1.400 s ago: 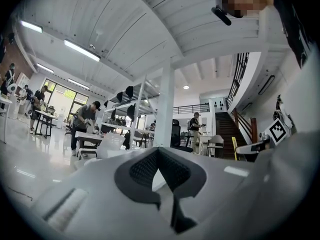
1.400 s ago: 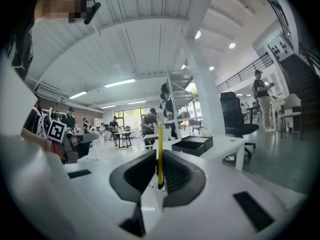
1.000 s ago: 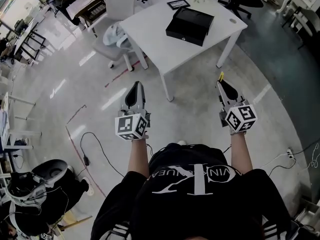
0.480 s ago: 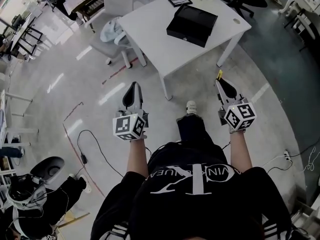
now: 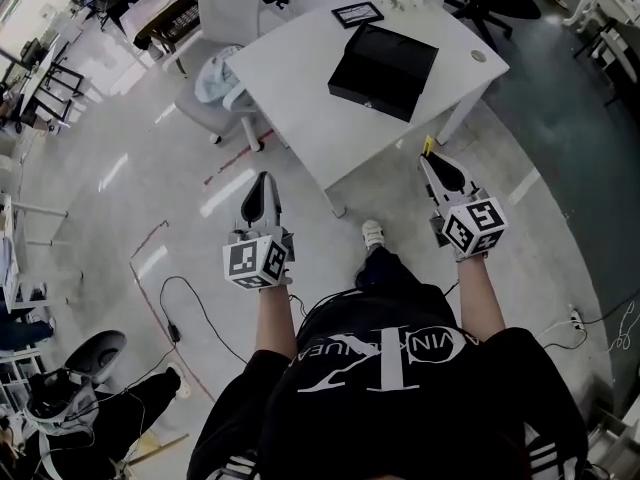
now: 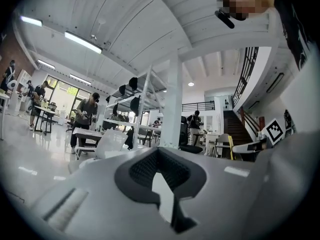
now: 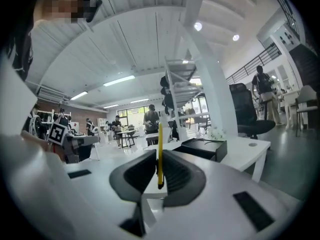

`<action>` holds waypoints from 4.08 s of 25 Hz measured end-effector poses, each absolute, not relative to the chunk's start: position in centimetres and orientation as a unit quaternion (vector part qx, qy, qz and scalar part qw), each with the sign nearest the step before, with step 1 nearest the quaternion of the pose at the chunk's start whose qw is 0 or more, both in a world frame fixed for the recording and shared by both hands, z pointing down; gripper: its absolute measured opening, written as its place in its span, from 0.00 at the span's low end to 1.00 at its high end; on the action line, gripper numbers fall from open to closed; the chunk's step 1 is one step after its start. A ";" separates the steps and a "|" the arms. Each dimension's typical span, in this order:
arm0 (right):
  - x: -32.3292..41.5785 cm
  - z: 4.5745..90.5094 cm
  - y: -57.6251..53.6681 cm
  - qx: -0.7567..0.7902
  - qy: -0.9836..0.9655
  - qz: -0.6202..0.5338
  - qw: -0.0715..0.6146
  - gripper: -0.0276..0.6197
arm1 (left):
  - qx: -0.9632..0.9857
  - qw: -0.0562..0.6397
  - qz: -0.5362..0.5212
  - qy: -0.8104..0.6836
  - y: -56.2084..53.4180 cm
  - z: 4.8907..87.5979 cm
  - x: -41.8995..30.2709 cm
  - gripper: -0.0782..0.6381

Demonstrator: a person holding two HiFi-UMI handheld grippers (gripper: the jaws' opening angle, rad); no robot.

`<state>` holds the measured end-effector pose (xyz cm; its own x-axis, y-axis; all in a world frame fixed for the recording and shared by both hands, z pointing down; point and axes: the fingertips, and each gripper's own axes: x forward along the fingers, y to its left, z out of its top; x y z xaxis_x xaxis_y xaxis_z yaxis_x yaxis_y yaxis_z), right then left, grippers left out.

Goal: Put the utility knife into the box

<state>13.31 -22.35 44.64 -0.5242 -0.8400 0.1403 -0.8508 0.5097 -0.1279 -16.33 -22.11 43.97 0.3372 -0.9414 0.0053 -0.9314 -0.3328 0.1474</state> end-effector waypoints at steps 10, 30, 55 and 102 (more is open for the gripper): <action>13.9 45.8 -30.2 0.465 -0.878 0.104 0.048 0.12 | 0.814 0.076 -0.031 -0.575 -28.9 45.0 -14.2 0.12; 13.5 48.6 -42.8 0.402 -0.902 0.119 0.106 0.12 | 0.786 0.083 -0.013 -0.612 -38.3 46.1 -12.6 0.12; 10.3 57.4 -46.4 0.326 -0.859 0.130 0.372 0.12 | 0.806 0.106 0.007 -0.582 -44.0 46.9 -12.8 0.12; 10.7 44.0 -49.1 0.371 -0.916 0.065 0.135 0.07 | 0.790 0.054 -0.038 -0.610 -43.2 41.9 -14.1 0.12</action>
